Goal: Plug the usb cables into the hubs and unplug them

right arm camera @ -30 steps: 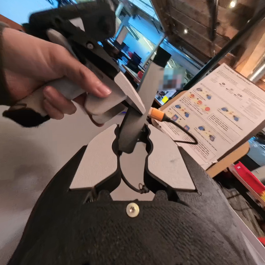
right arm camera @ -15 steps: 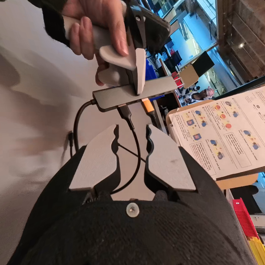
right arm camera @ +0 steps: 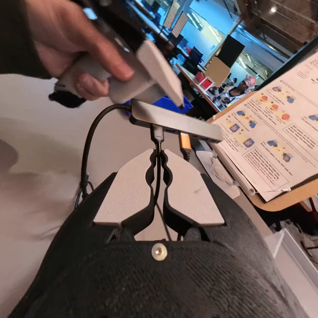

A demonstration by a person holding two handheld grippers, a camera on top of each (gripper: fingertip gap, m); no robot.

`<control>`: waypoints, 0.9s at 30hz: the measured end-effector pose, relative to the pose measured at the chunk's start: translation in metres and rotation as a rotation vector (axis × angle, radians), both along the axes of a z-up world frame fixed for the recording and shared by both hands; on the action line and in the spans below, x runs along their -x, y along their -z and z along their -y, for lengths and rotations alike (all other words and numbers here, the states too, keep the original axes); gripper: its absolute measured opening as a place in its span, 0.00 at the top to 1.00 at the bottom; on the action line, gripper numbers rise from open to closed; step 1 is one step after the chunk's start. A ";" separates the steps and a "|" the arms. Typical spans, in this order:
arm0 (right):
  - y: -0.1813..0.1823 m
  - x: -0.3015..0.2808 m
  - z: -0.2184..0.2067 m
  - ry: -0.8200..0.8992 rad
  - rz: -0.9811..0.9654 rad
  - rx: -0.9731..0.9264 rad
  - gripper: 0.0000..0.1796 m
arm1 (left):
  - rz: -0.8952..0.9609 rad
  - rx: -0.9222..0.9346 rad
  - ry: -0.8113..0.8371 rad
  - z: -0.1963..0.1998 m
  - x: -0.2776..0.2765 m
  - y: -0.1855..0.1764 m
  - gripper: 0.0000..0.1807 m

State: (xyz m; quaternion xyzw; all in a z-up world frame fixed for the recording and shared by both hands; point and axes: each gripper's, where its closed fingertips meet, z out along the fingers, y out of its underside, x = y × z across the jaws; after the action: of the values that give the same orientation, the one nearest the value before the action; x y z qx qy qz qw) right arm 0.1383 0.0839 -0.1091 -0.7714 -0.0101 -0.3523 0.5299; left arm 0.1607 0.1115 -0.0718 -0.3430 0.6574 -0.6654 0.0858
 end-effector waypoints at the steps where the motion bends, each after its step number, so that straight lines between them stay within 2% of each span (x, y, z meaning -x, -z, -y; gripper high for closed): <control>1: -0.004 -0.004 0.003 0.020 -0.004 -0.023 0.97 | 0.065 -0.052 -0.041 -0.001 0.003 -0.001 0.75; 2: -0.006 -0.006 0.005 0.028 -0.011 -0.035 0.97 | 0.116 -0.111 -0.080 -0.002 0.006 0.000 0.71; 5: -0.007 -0.010 0.007 0.051 0.021 -0.004 0.97 | 0.192 -0.294 -0.140 0.003 0.016 0.011 0.71; 8: -0.004 -0.011 0.005 0.075 0.048 0.023 0.97 | 0.151 -0.441 -0.197 0.003 0.016 0.030 0.73; 10: -0.004 -0.012 0.004 0.091 0.051 0.009 0.97 | 0.120 -0.426 -0.228 0.002 0.015 0.035 0.79; 14: -0.002 -0.010 0.004 0.091 0.039 0.005 0.97 | 0.088 -0.331 -0.280 0.004 0.014 0.037 0.81; 22: -0.001 -0.013 0.004 0.093 -0.001 -0.022 0.97 | 0.285 -0.372 -0.366 0.004 0.003 0.042 0.81; 27: -0.005 -0.015 0.008 0.071 -0.082 -0.110 0.97 | 0.374 -0.274 -0.396 0.006 0.003 0.028 0.84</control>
State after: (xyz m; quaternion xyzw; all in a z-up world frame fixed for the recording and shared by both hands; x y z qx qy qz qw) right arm 0.1532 0.0757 -0.1042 -0.7547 0.0585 -0.3387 0.5587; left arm 0.1573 0.1059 -0.0999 -0.3214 0.6340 -0.5926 0.3789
